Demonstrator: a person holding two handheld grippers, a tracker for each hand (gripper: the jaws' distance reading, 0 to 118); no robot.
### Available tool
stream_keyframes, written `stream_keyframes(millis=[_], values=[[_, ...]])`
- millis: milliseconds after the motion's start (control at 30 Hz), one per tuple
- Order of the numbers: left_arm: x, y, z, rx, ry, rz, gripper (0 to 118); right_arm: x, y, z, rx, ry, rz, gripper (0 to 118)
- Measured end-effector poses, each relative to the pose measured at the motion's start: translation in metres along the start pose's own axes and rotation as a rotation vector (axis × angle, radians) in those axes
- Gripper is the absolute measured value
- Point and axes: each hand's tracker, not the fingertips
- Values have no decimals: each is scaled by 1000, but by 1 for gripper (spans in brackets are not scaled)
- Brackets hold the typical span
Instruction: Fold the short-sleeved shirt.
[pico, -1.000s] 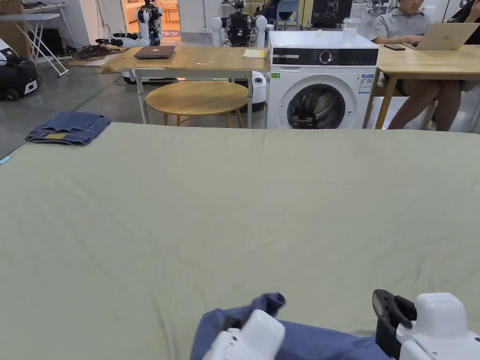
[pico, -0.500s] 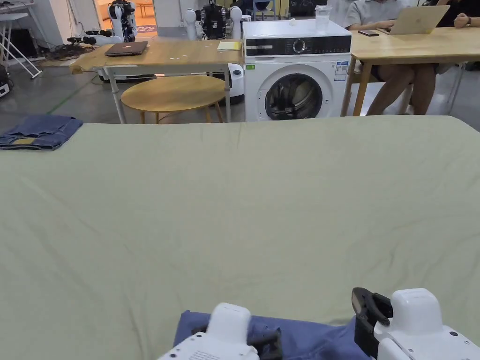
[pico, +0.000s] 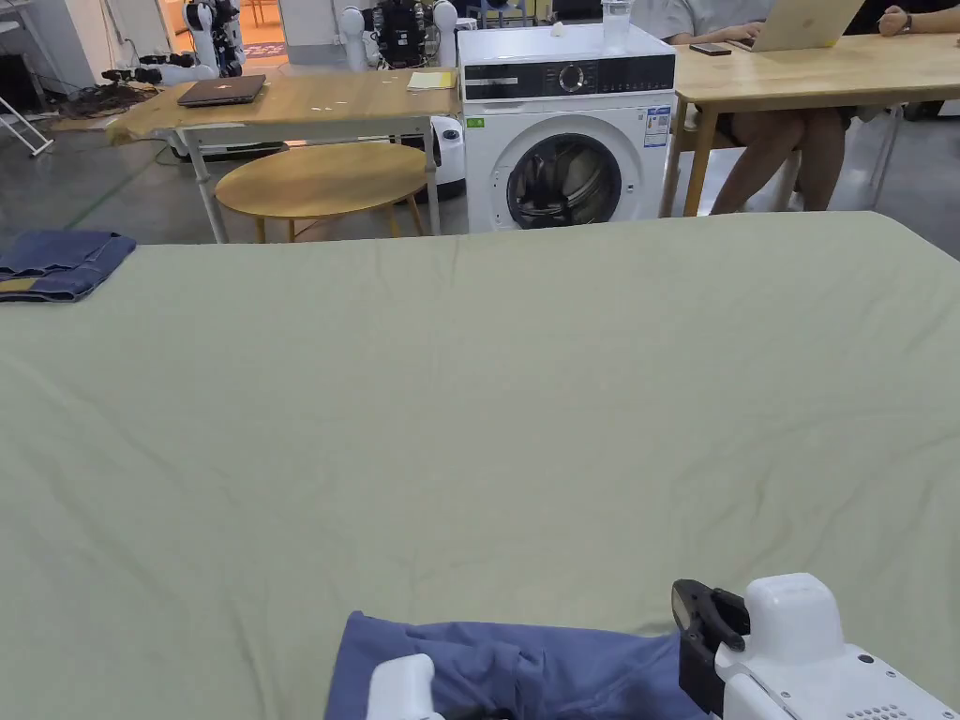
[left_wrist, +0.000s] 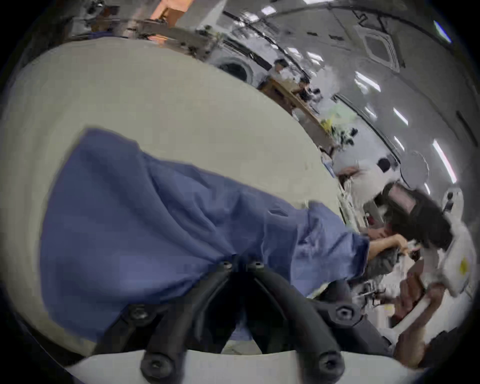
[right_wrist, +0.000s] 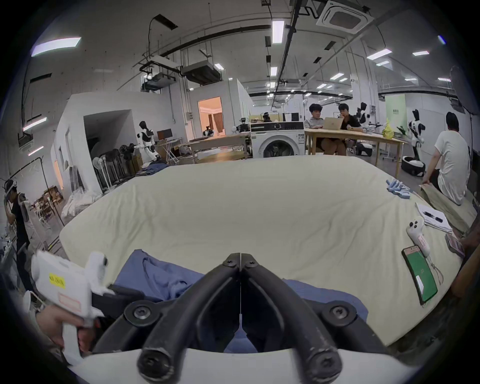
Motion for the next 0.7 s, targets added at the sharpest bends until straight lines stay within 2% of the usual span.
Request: stream_keyframes(millis=[133, 233, 333, 467, 500, 567, 600, 633, 700], values=[[12, -3, -2, 32, -142, 24, 1, 4, 0, 3, -1, -7, -8, 0], [17, -3, -10, -4, -35, -62, 1, 4, -1, 1, -14, -13, -2, 0], [11, 0, 9, 54, -26, -19, 1, 4, -1, 2, -16, -11, -11, 0], [-4, 8, 55, 184, -53, -72, 1, 0, 0, 1, -6, 5, -3, 0], [-14, 9, 65, 208, -35, -71, 13, -1, 0, -1, -8, 6, -1, 0], [-42, 13, 83, 251, -25, -15, 91, -3, 0, -3, -13, 13, -6, 0], [-57, 13, 90, 253, -31, 29, 114, -5, 0, -4, -14, 18, -11, 0], [-72, 11, 98, 284, -57, 67, 118, -6, 0, -4, -16, 26, -16, 0], [-97, 7, 109, 323, -36, 138, 118, -10, 0, -6, -23, 40, -23, 0]])
